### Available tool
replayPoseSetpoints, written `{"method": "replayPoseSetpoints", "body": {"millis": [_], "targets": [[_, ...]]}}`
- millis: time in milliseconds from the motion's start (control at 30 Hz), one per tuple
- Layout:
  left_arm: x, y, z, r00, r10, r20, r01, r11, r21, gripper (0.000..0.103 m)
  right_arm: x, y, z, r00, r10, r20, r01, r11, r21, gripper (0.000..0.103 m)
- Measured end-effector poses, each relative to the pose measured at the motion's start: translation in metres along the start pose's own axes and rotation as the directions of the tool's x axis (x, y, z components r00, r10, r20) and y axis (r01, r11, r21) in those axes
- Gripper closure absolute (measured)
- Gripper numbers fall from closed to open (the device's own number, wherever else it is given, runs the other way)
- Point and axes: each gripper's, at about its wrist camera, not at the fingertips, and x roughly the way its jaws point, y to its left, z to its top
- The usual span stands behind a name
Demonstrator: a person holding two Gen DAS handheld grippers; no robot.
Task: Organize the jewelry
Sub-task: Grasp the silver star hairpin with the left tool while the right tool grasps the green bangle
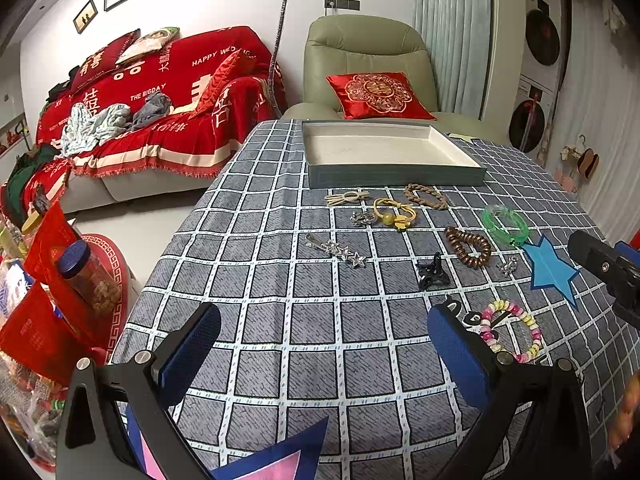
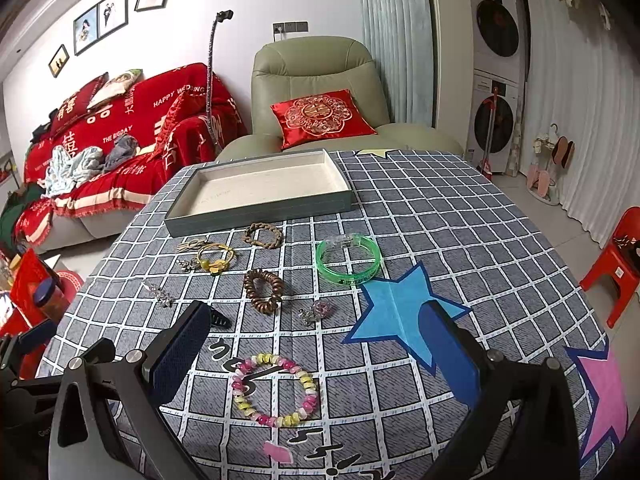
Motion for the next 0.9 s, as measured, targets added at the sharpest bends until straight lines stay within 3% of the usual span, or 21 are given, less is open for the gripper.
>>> {"method": "replayPoseSetpoints", "body": {"millis": [500,900], "targets": [[0.011,0.0,0.004,1.0,0.009,-0.028,-0.008,1.0,0.013,0.0,0.01,-0.006,-0.005,0.999,0.002,-0.039,-0.002,1.0,0.017,0.0],[0.051,0.012,0.032,0.991,-0.009,-0.133,0.003,0.999,-0.046,0.0,0.036,-0.039,0.012,0.991,-0.038,-0.13,0.046,0.997,0.054,0.0]]}}
